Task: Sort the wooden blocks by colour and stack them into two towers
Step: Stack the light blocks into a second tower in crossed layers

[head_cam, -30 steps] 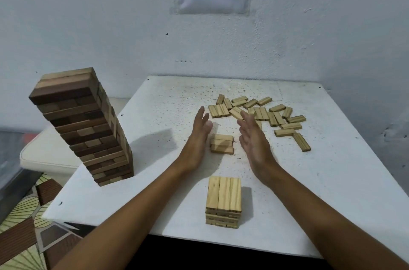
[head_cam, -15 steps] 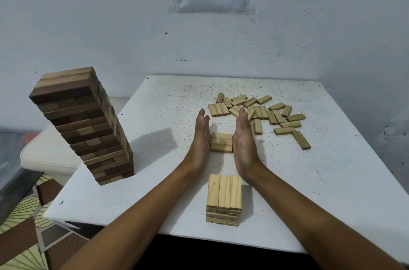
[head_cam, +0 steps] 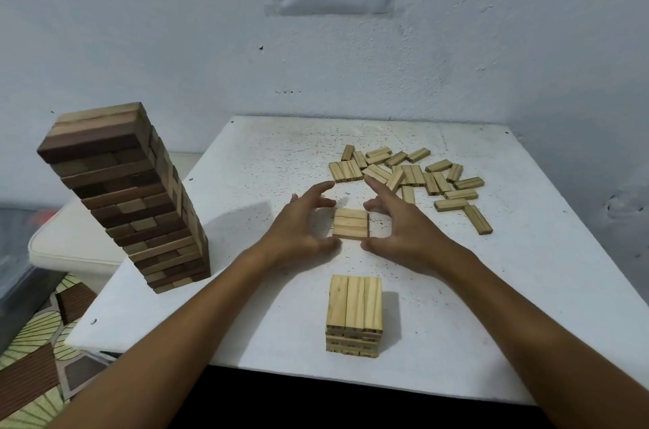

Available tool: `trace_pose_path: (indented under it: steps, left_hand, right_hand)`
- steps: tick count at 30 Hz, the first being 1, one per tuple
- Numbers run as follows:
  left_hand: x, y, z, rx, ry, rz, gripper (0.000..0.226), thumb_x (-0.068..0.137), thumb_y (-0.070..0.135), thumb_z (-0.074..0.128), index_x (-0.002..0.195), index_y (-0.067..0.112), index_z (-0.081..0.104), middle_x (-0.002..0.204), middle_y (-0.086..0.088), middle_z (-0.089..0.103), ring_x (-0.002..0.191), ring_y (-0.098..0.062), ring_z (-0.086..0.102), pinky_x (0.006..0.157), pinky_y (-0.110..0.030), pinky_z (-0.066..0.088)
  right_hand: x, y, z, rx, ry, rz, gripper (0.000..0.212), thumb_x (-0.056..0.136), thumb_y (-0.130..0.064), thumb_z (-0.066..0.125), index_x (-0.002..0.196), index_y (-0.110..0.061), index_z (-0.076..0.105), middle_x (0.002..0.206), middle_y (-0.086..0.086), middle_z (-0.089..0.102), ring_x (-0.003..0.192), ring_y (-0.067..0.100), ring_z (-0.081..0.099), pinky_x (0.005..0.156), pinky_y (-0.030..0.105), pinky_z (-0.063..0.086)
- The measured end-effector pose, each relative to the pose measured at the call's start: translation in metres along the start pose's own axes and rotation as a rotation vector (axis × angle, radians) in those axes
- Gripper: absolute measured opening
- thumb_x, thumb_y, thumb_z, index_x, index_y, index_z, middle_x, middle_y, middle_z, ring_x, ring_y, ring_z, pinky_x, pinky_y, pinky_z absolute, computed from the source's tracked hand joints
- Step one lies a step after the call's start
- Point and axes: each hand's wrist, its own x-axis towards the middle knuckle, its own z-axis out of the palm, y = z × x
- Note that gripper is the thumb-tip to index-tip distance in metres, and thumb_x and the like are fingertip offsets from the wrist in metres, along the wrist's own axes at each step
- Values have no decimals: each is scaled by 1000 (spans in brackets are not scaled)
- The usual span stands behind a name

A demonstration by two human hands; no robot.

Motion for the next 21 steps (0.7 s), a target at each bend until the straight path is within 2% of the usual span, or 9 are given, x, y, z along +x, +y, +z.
trace_pose_path:
  steps: [4, 8, 12, 17, 21]
  left_hand:
    - [3, -1, 1, 6, 15, 14, 86, 65, 37, 71, 141, 44, 31, 124, 14, 60, 133, -17, 42, 114, -50, 31]
    - [3, -2, 2, 9, 34, 15, 86, 65, 37, 71, 142, 42, 33, 122, 17, 61, 131, -16, 44, 111, -48, 34]
    - [3, -3, 3, 3, 45, 26, 84, 66, 36, 71, 143, 36, 36, 119, 18, 61, 129, -14, 45, 114, -49, 30]
    - [4, -2, 2, 6, 34, 35, 83, 66, 36, 72, 143, 33, 39, 119, 18, 60, 126, -11, 49, 112, -48, 34]
    - [8, -5, 0, 22, 27, 38, 82, 69, 30, 76, 143, 34, 40, 125, 15, 60, 123, -10, 50, 105, -41, 42]
  right_hand:
    - [3, 2, 0, -45, 6, -12, 110, 75, -23, 80, 152, -43, 5, 133, -4, 57, 125, 12, 50, 99, 33, 46]
    - [5, 3, 0, -41, 4, -13, 111, 75, -22, 80, 153, -42, 4, 132, -5, 57, 124, 12, 50, 95, 28, 44]
    - [6, 4, 0, -30, 10, -10, 111, 75, -21, 80, 154, -40, 5, 131, -5, 57, 123, 11, 50, 91, 25, 42]
    - [7, 6, 1, -7, 18, -3, 110, 75, -20, 80, 154, -38, 6, 131, -4, 58, 124, 12, 50, 91, 24, 41]
    - [7, 6, 0, 4, 23, -2, 110, 76, -18, 81, 154, -38, 6, 131, -3, 58, 121, 9, 50, 85, 18, 39]
